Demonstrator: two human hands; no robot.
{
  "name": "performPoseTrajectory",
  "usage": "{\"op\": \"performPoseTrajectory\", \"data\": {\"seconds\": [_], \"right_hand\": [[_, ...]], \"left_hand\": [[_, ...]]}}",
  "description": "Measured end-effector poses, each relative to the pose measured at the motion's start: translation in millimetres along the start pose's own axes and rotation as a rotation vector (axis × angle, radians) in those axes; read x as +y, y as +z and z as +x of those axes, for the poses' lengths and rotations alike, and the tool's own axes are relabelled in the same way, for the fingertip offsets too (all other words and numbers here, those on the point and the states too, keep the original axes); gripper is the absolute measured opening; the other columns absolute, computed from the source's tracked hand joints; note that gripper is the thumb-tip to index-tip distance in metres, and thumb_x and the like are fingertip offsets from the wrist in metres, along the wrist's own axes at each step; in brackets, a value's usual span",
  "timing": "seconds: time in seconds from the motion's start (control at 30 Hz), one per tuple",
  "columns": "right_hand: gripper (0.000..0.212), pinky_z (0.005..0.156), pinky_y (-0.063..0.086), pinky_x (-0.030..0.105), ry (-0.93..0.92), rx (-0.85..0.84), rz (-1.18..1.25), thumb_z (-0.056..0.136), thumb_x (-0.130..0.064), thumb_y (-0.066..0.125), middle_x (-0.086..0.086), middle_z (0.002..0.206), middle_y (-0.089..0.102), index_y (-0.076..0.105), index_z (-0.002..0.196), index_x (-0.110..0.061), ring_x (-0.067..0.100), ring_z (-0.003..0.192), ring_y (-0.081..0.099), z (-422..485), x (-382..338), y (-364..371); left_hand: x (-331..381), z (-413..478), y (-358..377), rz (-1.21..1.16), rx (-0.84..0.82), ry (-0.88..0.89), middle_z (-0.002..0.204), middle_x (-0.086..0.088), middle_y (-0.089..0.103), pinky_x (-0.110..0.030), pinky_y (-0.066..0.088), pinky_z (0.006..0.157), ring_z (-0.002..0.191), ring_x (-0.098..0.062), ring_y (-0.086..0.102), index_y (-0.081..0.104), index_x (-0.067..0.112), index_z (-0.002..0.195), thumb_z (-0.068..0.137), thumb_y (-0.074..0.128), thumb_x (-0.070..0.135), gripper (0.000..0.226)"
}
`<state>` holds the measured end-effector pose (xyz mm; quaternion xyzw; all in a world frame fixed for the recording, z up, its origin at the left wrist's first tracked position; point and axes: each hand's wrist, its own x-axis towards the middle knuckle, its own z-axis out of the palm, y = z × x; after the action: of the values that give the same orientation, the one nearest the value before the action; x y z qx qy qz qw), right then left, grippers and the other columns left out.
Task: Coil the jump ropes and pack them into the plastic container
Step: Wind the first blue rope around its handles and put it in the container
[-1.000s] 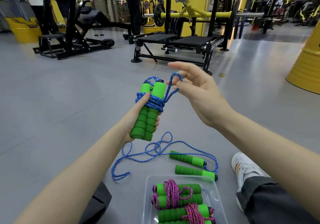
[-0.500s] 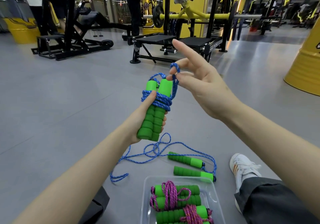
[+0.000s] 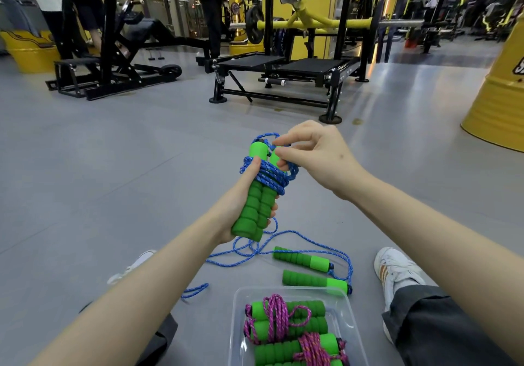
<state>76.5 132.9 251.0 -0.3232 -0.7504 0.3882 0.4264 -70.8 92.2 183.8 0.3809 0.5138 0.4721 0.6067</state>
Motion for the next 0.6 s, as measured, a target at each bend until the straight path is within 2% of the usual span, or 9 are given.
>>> {"op": "performPoseTrajectory", "data": {"seconds": [0.13,0.23,0.33,0.47,0.6], "right_hand": [[0.021,0.073,0.055,0.025,0.113,0.056,-0.115,0.081,0.0,0.059,0.011,0.068,0.068,0.067,0.074,-0.018,0.014,0.059,0.066,2.7,12.8,0.5],[0.021,0.077,0.055,0.029,0.158,0.008,-0.068,0.081,0.002,0.058,0.008,0.07,0.068,0.066,0.073,-0.016,0.017,0.064,0.067,1.4,15.8,0.3],[0.019,0.082,0.056,0.034,0.171,-0.013,-0.051,0.08,0.004,0.059,0.008,0.076,0.068,0.066,0.074,-0.013,0.023,0.073,0.069,2.7,15.0,-3.5],[0.019,0.074,0.057,0.027,0.175,-0.016,0.019,0.082,0.007,0.056,0.013,0.07,0.067,0.067,0.081,-0.008,0.013,0.056,0.063,6.7,5.3,-16.2],[0.02,0.057,0.054,0.016,0.166,-0.009,0.118,0.084,0.014,0.05,0.011,0.078,0.063,0.063,0.096,0.003,0.007,0.046,0.059,7.5,-2.3,-21.1]], "left_hand": [[-1.7,-2.3,6.2,0.037,-0.004,-0.009,0.069,-0.009,0.061,-0.026,0.049,0.055,0.057,-0.019,0.058,0.063,0.005,0.088,0.083,0.038,0.071,0.07],[-3.2,-2.1,8.4,0.045,0.005,-0.003,0.069,-0.009,0.061,-0.026,0.049,0.054,0.056,-0.018,0.059,0.062,0.006,0.089,0.083,0.039,0.07,0.069],[-4.3,-1.2,6.5,0.026,0.028,0.015,0.07,-0.01,0.061,-0.029,0.05,0.061,0.058,-0.02,0.059,0.063,0.005,0.09,0.085,0.04,0.068,0.067],[-2.5,-0.5,0.4,-0.008,0.048,0.032,0.071,-0.012,0.062,-0.028,0.052,0.058,0.059,-0.021,0.059,0.064,0.005,0.092,0.084,0.041,0.067,0.067],[1.6,-2.2,-2.8,-0.044,0.052,0.032,0.069,-0.013,0.062,-0.026,0.052,0.052,0.056,-0.021,0.059,0.063,0.006,0.092,0.085,0.041,0.067,0.065]]}}
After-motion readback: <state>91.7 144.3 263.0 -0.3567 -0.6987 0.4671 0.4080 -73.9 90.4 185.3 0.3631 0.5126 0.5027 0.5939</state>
